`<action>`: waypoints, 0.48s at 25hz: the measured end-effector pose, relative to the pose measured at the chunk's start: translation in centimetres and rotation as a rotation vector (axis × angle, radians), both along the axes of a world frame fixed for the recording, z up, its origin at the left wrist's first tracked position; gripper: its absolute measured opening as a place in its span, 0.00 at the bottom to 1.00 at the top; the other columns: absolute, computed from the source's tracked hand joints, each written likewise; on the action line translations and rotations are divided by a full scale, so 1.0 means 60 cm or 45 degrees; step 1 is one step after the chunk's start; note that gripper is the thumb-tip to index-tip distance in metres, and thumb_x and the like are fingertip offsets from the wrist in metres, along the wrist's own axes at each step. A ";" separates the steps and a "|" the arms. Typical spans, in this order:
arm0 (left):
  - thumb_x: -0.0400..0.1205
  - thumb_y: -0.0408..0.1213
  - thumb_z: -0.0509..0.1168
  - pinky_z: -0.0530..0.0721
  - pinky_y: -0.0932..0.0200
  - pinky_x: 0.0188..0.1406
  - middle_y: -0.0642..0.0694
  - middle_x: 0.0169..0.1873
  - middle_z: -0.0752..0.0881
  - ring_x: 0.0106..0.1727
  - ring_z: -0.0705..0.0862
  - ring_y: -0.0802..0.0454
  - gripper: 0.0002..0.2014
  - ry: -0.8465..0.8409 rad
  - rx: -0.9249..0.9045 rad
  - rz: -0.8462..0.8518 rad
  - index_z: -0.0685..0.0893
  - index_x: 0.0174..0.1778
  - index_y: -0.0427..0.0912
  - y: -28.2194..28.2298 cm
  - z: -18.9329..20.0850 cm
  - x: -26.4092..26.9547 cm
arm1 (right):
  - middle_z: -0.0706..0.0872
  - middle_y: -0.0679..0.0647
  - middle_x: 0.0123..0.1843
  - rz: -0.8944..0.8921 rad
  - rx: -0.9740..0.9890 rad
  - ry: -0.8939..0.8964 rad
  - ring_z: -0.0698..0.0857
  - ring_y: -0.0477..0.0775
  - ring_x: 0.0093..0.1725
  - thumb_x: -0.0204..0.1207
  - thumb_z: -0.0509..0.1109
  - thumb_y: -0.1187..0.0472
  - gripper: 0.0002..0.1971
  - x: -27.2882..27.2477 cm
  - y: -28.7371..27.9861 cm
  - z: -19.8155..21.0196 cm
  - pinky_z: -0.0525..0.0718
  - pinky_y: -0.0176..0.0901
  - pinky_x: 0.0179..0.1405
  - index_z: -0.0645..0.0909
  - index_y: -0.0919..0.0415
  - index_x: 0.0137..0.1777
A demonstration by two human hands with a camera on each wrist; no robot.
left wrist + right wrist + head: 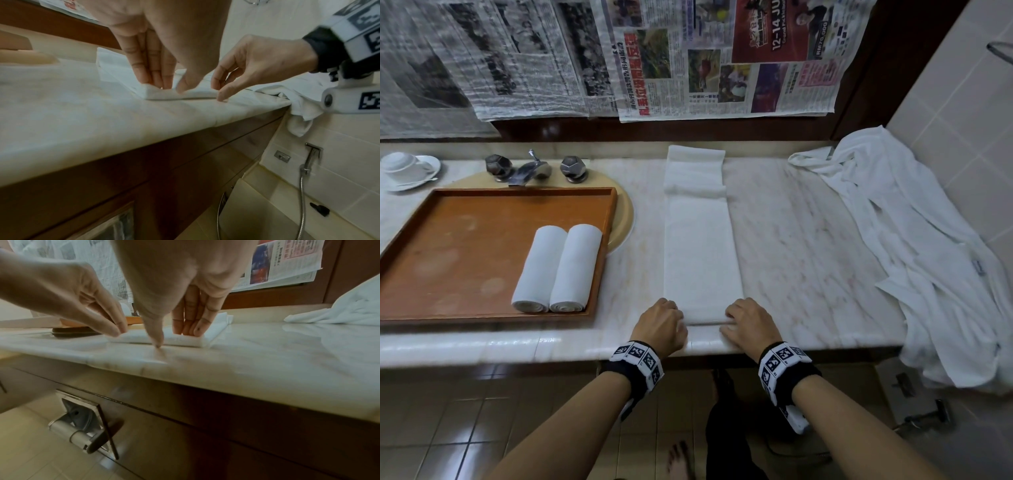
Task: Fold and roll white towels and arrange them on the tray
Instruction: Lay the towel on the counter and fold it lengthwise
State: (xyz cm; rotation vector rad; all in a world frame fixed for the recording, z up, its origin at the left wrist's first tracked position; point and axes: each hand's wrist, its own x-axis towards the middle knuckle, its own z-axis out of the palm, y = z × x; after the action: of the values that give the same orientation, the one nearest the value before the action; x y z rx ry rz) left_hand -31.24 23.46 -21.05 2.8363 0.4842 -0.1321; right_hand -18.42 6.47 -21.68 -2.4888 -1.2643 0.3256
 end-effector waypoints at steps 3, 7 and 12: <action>0.71 0.47 0.76 0.83 0.55 0.38 0.52 0.37 0.89 0.44 0.82 0.49 0.08 0.035 0.096 -0.109 0.91 0.36 0.46 0.008 0.008 -0.001 | 0.85 0.55 0.39 -0.017 -0.013 -0.041 0.83 0.58 0.44 0.66 0.77 0.65 0.04 0.008 0.003 0.005 0.80 0.45 0.33 0.85 0.63 0.39; 0.74 0.43 0.70 0.77 0.54 0.47 0.50 0.41 0.89 0.50 0.80 0.46 0.08 0.110 0.236 -0.125 0.91 0.44 0.46 0.013 0.016 0.015 | 0.88 0.52 0.44 0.009 -0.135 -0.114 0.80 0.57 0.53 0.73 0.70 0.64 0.06 0.017 0.012 0.022 0.77 0.43 0.42 0.88 0.62 0.46; 0.84 0.43 0.57 0.70 0.53 0.58 0.48 0.53 0.86 0.60 0.75 0.46 0.14 0.114 0.237 -0.171 0.84 0.59 0.45 0.025 0.016 0.017 | 0.87 0.47 0.57 0.055 -0.343 -0.081 0.74 0.53 0.61 0.83 0.60 0.56 0.15 0.038 0.005 0.039 0.73 0.49 0.55 0.86 0.51 0.62</action>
State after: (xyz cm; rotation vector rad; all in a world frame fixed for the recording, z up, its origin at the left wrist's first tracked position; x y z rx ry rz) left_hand -30.22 24.98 -20.12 3.0559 0.3396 -0.2530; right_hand -16.12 6.78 -19.34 -2.7174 -1.3819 0.4585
